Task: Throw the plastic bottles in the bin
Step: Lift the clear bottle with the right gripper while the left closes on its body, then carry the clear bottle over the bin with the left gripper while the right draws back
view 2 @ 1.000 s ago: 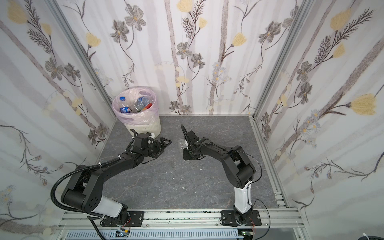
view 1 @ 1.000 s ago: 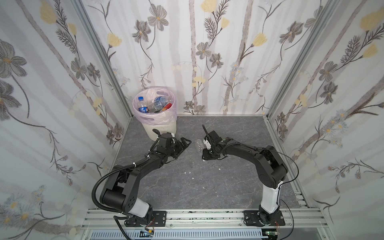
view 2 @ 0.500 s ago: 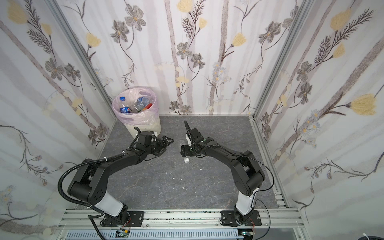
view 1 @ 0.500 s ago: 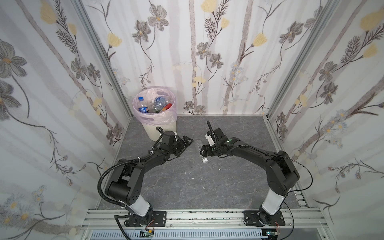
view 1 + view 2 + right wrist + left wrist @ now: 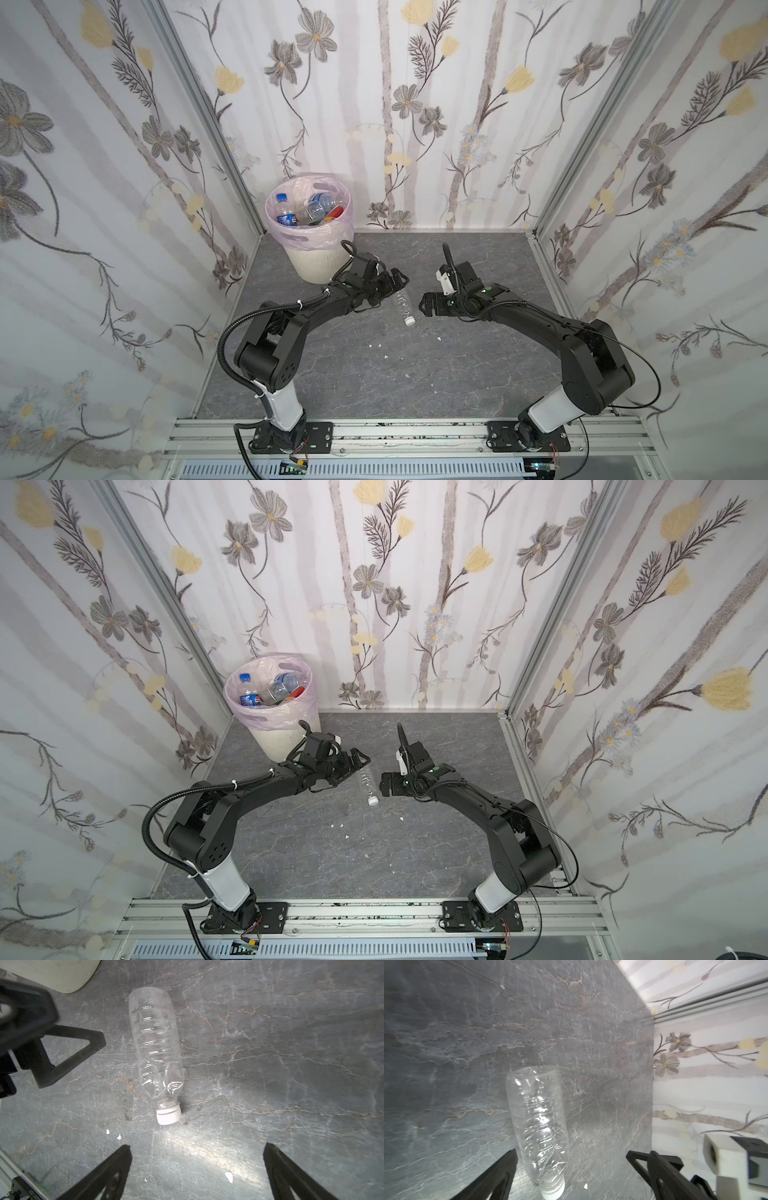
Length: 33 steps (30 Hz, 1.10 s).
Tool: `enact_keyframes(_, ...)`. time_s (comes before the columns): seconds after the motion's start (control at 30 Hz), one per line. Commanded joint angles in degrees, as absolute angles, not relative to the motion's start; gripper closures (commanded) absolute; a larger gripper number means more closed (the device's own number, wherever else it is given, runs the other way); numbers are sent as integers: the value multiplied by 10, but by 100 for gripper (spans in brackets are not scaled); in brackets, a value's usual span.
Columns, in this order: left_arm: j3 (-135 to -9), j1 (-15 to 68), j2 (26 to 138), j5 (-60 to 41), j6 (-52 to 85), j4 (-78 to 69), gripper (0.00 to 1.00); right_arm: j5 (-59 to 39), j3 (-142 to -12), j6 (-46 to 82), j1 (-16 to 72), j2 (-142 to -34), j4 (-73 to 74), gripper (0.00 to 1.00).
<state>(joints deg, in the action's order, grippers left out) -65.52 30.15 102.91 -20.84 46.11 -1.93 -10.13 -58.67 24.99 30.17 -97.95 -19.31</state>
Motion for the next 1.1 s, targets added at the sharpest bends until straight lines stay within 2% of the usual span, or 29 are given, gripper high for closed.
enact_keyframes(0.0, -703, 318, 1066, -147, 403, 82, 0, -98, -564, 243, 290, -947, -162, 0)
enact_keyframes(0.23, -767, 340, 1120, -81, 364, 160, 0, -91, -505, 239, 252, -869, -154, 0)
enact_keyframes(0.47, -809, 358, 1169, -60, 338, 196, 1, -102, -464, 240, 240, -824, -125, 0)
enact_keyframes(0.6, -821, 359, 1182, -61, 324, 199, 10, -106, -451, 238, 239, -801, -111, 0)
enact_keyframes(0.93, -837, 359, 1190, -40, 307, 218, 42, -133, -406, 229, 239, -744, -53, 0)
enact_keyframes(1.07, -839, 359, 1176, -38, 302, 222, 48, -143, -396, 234, 239, -723, -30, 0)
